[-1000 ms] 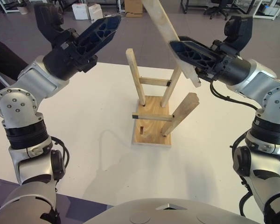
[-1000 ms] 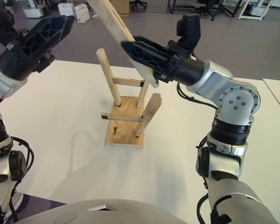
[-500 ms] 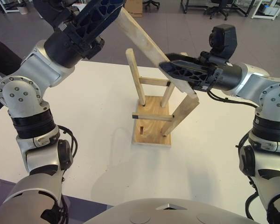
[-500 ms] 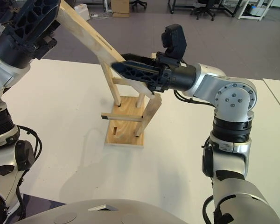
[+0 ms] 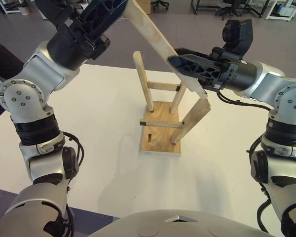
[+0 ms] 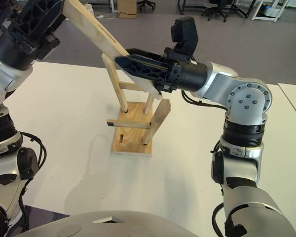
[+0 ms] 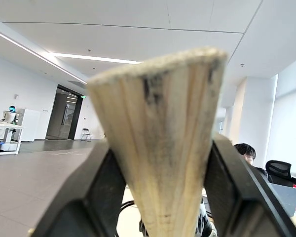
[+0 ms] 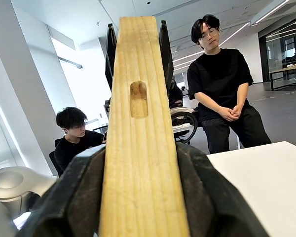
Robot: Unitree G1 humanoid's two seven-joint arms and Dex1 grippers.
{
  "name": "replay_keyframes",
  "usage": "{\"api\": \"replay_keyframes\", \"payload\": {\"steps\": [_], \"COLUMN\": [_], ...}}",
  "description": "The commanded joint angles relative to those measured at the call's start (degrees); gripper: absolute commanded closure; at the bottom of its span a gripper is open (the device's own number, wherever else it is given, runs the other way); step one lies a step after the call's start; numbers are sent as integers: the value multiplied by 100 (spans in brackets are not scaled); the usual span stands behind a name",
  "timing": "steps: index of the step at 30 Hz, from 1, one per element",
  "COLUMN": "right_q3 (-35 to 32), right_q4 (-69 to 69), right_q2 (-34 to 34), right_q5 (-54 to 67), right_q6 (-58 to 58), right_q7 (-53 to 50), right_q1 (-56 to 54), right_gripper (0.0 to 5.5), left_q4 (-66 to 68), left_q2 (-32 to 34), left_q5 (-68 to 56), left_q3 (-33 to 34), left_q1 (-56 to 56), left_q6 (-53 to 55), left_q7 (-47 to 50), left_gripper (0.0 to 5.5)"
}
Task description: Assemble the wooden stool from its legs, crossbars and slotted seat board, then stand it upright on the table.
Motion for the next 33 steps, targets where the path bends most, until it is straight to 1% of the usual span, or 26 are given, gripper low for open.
{"api": "replay_keyframes", "payload": {"steps": [1,4,6,8,10,11,12,14,15,16,20,22,26,29,33], "right_q3": [-420,-1220,-1652,-1917,-2064,-1993,-1586,-472,-31,264,1071,1253,1291,1322,1359], "right_q4": [334,948,1140,991,779,682,565,489,605,718,1390,1656,1764,1746,1726], "right_q2": [-78,-22,-118,-171,-149,-195,-425,-822,-936,-947,-562,-409,-301,-292,-277], "right_q5": [-28,-528,-850,-1073,-1247,-1338,-1595,-2554,-3051,-3394,-4274,-4530,-4670,-4762,-4892], "right_q6": [-291,-1403,-1929,-2175,-2278,-2189,-1888,-1885,-2064,-2226,-2593,-2779,-2874,-2894,-2966], "right_q7": [-146,-850,-1156,-1296,-1316,-1144,-841,-176,-23,75,263,343,476,595,682], "right_q1": [-271,-454,-198,325,954,1405,2091,3511,3902,4141,4361,4362,4180,4160,4225], "right_gripper": [256,214,212,212,212,212,212,212,212,212,212,212,212,212,212], "left_q4": [-13,-115,-185,-214,-106,-55,7,204,316,452,689,723,754,609,429], "left_q2": [562,1234,1669,1883,1945,1902,1765,1509,1409,1323,885,780,629,480,452], "left_q5": [295,864,1451,1909,2388,2697,2913,3347,3493,3655,4046,4183,4422,4402,4342], "left_q3": [336,509,508,663,815,815,825,583,446,281,-289,-492,-843,-960,-1000], "left_q1": [-284,-181,230,929,1727,2101,2378,2780,2868,2916,3122,3245,3379,3310,3241], "left_q6": [-162,-237,-306,-600,-1188,-1608,-1948,-2640,-2853,-3068,-3528,-3664,-3872,-3842,-3745], "left_q7": [73,-53,-248,-899,-1922,-2368,-2660,-3320,-3540,-3773,-4279,-4455,-4771,-4673,-4601], "left_gripper": [344,346,346,346,346,346,346,346,346,346,346,346,346,346,346]}}
